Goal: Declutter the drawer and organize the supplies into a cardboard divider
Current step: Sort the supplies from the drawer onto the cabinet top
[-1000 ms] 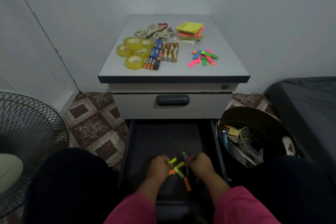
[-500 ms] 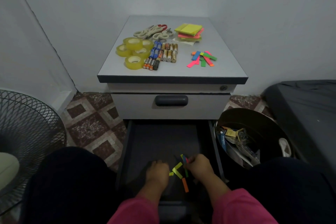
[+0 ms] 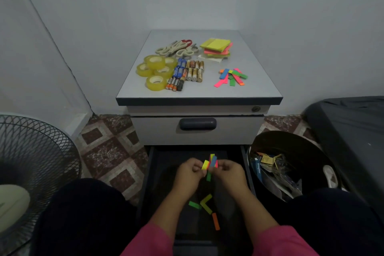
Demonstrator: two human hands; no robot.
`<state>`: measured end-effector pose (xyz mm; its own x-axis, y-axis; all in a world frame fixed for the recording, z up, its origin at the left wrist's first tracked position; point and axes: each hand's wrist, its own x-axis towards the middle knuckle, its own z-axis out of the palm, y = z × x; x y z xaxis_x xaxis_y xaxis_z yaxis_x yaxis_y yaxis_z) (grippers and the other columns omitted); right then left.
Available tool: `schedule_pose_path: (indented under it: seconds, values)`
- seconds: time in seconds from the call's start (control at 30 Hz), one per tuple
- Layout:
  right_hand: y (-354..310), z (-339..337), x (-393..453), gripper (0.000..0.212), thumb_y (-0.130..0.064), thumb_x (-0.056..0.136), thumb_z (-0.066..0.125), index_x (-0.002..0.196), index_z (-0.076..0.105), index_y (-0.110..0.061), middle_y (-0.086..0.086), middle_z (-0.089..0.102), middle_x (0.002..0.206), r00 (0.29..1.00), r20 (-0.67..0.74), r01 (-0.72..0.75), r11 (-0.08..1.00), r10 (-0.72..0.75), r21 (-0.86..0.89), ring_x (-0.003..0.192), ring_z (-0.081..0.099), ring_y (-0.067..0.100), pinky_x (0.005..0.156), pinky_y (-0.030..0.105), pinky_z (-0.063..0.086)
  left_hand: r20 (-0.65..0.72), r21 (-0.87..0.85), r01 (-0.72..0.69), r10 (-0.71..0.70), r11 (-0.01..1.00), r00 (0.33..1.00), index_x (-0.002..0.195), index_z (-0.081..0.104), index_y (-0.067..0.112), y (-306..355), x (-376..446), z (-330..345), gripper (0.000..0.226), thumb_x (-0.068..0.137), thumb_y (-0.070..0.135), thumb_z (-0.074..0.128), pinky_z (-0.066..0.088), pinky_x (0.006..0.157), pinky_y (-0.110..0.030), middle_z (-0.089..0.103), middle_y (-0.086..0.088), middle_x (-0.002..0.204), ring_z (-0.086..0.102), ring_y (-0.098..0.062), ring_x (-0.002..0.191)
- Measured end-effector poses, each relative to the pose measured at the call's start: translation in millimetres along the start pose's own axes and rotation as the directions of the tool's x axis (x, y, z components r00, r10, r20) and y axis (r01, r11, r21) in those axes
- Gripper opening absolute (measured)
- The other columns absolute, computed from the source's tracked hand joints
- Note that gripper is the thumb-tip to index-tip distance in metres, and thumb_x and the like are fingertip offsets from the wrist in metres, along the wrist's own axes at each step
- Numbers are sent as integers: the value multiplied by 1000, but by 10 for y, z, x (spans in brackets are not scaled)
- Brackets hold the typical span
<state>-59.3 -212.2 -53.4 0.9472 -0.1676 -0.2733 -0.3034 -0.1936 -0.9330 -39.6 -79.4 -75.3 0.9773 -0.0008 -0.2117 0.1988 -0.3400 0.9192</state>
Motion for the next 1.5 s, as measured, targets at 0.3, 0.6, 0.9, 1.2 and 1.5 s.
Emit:
schedule_pose_path:
  seconds: [0.3, 0.6, 0.9, 1.2, 1.5]
  values:
    - [-1213, -413, 50, 9, -14, 88, 67, 94, 72, -10, 1, 71, 84, 848, -320, 471, 878, -422, 90, 78, 64, 6, 70, 18, 50, -260, -195, -460, 407, 866, 876, 87, 62, 22, 1364, -67, -190, 16, 88, 6, 64, 49, 69, -17, 66, 2, 82, 61, -6, 75]
    - [-2030, -769, 678, 22, -19, 97, 47, 79, 57, -11, -1, 50, 67, 833, -279, 362, 852, -478, -379, 66, 46, 16, 55, 27, 35, -341, 226, -505, 553, 833, 760, 102, 63, 10, 2256, 554, -156, 14, 94, 9, 52, 48, 73, -28, 63, -2, 95, 57, -14, 86]
    - [-2165, -759, 966, 28, -5, 88, 39, 71, 60, -4, 15, 61, 79, 882, -178, 310, 821, -437, -480, 83, 53, 34, 65, 33, 42, -278, 366, -461, 568, 808, 775, 119, 62, 4, 2250, 802, -38, 31, 98, 8, 40, 47, 85, -37, 65, -14, 115, 58, -27, 105]
    - [-1934, -735, 731, 32, -17, 96, 44, 122, 63, -16, 1, 59, 122, 760, -318, 453, 813, -566, -365, 101, 52, 6, 77, 10, 36, -293, 165, -617, 635, 770, 714, 114, 65, 4, 2181, 712, -127, 27, 96, 4, 45, 48, 91, -26, 67, -8, 112, 59, -16, 105]
    - [-880, -452, 175, 16, -6, 92, 55, 100, 67, -12, -7, 58, 91, 582, -337, 602, 670, -740, -434, 87, 57, 14, 74, 26, 43, -266, 231, -785, 814, 574, 517, 92, 68, 2, 1239, 219, -109, 21, 86, -1, 47, 46, 81, -19, 65, -9, 90, 59, -14, 89]
